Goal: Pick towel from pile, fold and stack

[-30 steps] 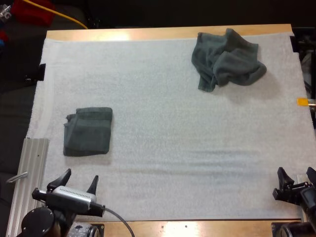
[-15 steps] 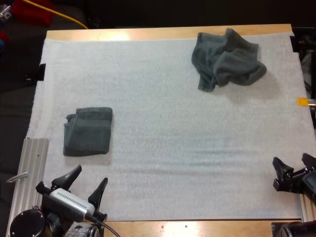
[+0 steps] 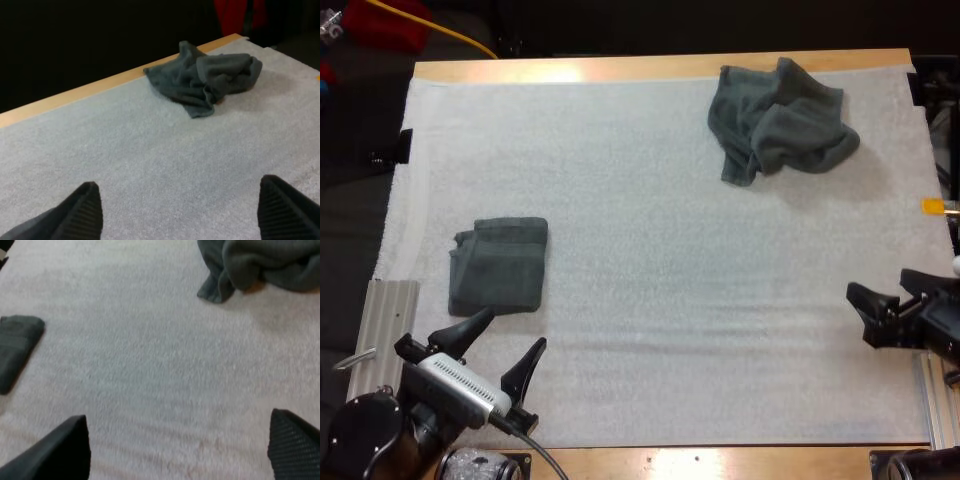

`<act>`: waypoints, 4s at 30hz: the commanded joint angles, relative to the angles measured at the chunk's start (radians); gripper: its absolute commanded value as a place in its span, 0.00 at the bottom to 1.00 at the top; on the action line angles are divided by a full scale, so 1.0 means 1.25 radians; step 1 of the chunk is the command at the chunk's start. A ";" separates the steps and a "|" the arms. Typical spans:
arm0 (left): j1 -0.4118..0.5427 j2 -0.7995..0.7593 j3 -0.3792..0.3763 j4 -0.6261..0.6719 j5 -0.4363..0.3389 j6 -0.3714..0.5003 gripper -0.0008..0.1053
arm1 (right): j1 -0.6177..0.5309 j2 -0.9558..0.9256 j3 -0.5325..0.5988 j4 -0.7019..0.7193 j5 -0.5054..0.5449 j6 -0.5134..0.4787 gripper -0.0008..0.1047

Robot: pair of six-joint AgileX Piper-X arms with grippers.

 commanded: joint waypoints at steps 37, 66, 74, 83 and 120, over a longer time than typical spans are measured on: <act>-0.002 0.015 -0.026 -0.018 0.040 -0.003 0.60 | 0.123 0.725 -0.235 -0.421 0.123 0.355 0.68; -0.002 0.015 -0.026 -0.018 0.040 -0.003 0.60 | 0.128 1.048 -0.300 -0.628 0.250 0.495 0.68; -0.002 0.015 -0.026 0.009 0.040 -0.003 0.60 | 0.127 1.061 -0.300 -0.652 0.299 0.495 0.33; -0.002 0.015 -0.026 0.033 0.040 -0.003 0.60 | 0.128 1.047 -0.300 -0.625 0.260 0.412 0.02; -0.002 0.015 -0.026 0.031 0.040 -0.003 0.60 | 0.158 0.756 -0.647 -0.284 0.270 0.006 0.02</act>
